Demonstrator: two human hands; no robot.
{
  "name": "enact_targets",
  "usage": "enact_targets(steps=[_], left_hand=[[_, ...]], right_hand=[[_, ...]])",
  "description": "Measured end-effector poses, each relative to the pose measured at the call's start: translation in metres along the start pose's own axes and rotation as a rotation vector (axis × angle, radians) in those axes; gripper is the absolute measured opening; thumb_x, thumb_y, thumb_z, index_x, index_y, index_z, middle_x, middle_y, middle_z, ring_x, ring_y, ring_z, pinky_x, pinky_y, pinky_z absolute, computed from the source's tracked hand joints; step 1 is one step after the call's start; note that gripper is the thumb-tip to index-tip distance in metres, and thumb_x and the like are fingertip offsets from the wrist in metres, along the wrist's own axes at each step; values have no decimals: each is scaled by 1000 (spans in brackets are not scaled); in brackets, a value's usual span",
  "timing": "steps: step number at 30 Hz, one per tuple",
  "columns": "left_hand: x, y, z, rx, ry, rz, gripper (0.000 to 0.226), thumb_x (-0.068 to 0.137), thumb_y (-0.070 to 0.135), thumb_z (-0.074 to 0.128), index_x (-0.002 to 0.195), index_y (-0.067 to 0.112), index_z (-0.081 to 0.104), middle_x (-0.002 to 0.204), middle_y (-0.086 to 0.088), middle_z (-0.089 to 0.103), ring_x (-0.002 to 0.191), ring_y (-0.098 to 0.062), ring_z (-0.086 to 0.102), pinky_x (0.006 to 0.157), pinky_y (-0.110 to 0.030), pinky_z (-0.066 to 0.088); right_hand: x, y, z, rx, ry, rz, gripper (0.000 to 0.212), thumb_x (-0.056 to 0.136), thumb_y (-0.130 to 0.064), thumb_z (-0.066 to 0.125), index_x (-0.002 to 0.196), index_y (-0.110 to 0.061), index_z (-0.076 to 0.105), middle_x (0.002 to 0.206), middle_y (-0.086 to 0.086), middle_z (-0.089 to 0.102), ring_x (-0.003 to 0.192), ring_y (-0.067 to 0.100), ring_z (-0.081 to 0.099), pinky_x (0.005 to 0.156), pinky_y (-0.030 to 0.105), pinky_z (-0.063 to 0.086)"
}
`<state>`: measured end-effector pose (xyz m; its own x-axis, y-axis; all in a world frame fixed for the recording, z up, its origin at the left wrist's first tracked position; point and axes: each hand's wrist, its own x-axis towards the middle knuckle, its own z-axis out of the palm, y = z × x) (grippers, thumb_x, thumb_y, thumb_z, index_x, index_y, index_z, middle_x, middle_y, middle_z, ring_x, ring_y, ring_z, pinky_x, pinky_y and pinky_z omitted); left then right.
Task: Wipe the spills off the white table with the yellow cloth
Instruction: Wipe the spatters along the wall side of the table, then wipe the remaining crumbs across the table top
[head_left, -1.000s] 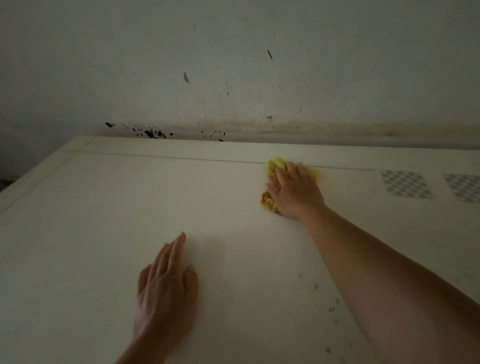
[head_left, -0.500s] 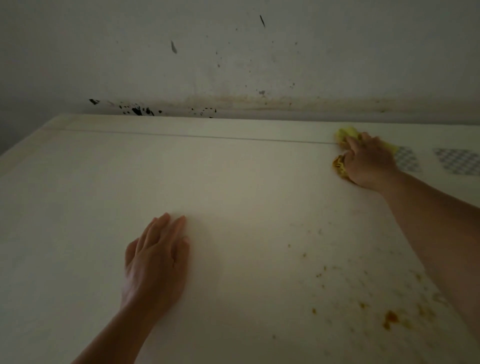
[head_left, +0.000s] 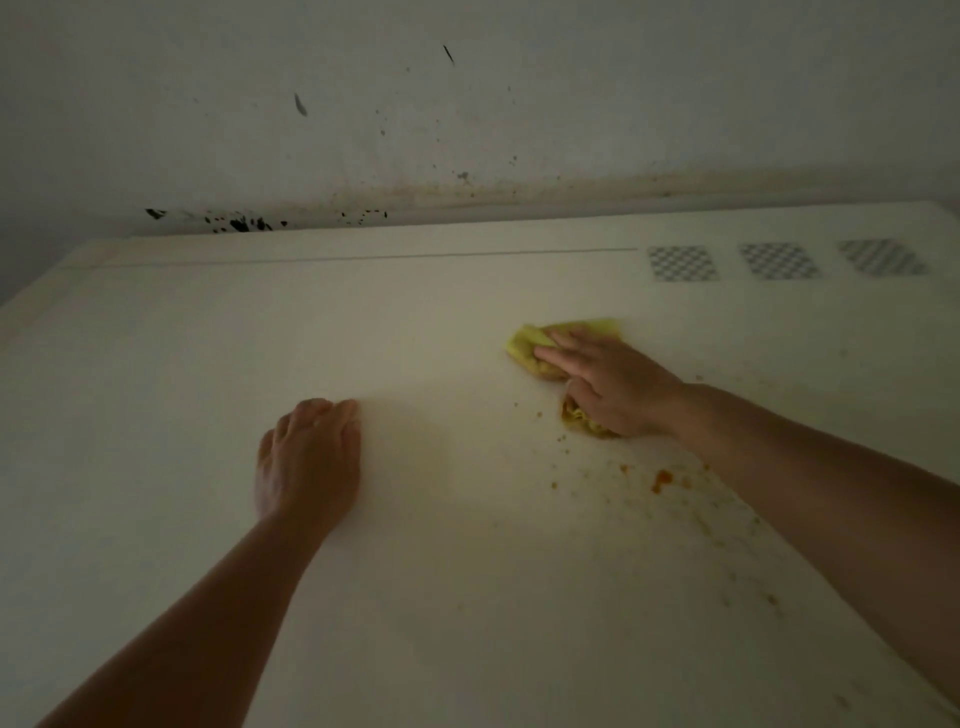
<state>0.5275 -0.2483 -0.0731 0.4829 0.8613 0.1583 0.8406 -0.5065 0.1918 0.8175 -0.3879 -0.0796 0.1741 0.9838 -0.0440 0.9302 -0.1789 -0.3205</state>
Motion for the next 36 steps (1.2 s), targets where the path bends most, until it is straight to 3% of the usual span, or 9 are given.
enact_targets(steps=[9, 18, 22, 30, 36], left_hand=[[-103, 22, -6, -258, -7, -20, 42, 89, 15, 38, 131, 18, 43, 139, -9, 49, 128, -29, 42, 106, -41, 29], [-198, 38, -33, -304, -75, 35, 46, 90, 12, 35, 135, 19, 37, 142, -9, 45, 130, -27, 39, 107, -40, 29], [-219, 55, -40, -318, -107, 71, 45, 91, 15, 35, 136, 20, 35, 144, -7, 43, 131, -26, 39, 107, -41, 29], [-251, 73, -33, -301, -176, 102, 46, 91, 22, 36, 137, 19, 33, 144, -8, 42, 133, -27, 35, 107, -42, 28], [-250, 78, -29, -262, -150, 64, 44, 90, 26, 37, 134, 23, 37, 139, -7, 43, 128, -27, 34, 106, -44, 24]], right_hand=[[-114, -106, 32, -49, -79, -251, 53, 95, -23, 34, 145, -24, 18, 158, 1, 10, 144, 19, 1, 117, 35, 4], [-227, -172, 61, -99, -140, -381, 53, 96, -28, 30, 145, -29, 12, 158, -3, 5, 144, 18, -2, 118, 38, 1], [-261, -178, 65, -104, -119, -373, 53, 96, -29, 30, 146, -29, 11, 158, -3, 6, 144, 18, -2, 118, 38, 1], [-342, -159, 60, -76, -93, -296, 53, 96, -30, 29, 145, -32, 8, 156, -9, -1, 141, 10, -14, 109, 28, -19], [-377, -133, 47, -72, -149, -239, 53, 96, -31, 28, 145, -34, 9, 156, -11, 0, 143, 11, -11, 117, 42, -5]])
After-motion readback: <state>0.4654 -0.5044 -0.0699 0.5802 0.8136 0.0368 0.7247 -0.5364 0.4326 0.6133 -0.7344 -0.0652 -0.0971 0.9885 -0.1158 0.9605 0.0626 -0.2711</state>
